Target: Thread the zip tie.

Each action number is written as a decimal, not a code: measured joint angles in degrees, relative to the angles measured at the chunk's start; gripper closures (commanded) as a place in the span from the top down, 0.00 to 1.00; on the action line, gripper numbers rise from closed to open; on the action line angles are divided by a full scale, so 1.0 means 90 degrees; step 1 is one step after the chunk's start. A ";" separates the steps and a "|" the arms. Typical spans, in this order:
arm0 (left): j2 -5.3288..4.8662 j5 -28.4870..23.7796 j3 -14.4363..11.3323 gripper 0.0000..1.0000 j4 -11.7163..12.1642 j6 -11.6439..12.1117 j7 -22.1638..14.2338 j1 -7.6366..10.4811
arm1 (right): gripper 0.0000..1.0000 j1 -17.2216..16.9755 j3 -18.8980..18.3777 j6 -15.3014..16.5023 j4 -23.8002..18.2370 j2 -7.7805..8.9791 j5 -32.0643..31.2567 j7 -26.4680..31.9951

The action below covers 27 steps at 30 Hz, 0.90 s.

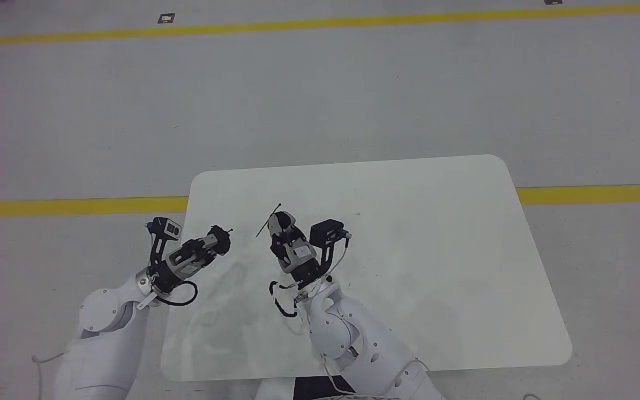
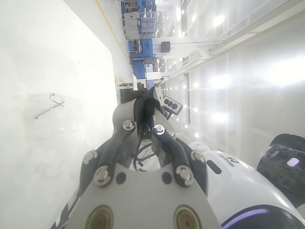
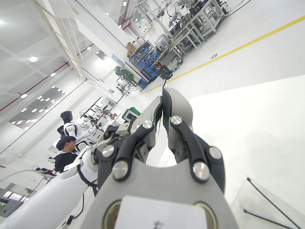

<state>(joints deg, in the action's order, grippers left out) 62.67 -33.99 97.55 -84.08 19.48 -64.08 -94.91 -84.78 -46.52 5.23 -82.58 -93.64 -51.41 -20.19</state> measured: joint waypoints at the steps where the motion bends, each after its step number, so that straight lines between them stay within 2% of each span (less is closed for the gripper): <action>1: 0.0000 0.0000 0.0000 0.00 0.0000 0.0000 0.0000 0.0000 | 0.00 -0.0001 -0.0004 -0.0002 -0.0010 0.0001 0.0002 0.0002; 7: 0.0000 0.0000 0.0000 0.00 0.0000 0.0000 0.0000 0.0000 | 0.00 0.0054 -0.0005 0.0199 -0.0127 0.0010 -0.0101 -0.0180; 14: 0.0000 0.0000 0.0000 0.00 0.0000 0.0000 0.0000 0.0000 | 0.00 0.0212 0.0160 0.0336 -0.0003 -0.0021 -0.0289 -0.0306; 19: 0.0000 0.0000 0.0000 0.00 0.0000 0.0000 0.0000 0.0000 | 0.00 0.0424 0.0372 0.0228 0.0237 -0.0105 -0.0340 -0.0406; 27: 0.0000 0.0000 0.0000 0.00 0.0000 0.0000 0.0000 0.0000 | 0.00 0.0771 0.0712 -0.0155 0.0678 -0.0287 -0.0433 -0.0630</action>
<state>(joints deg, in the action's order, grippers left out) 62.67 -33.99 97.55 -84.08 19.48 -64.08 -94.91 -77.83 -40.11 3.84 -76.48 -96.22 -55.31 -25.86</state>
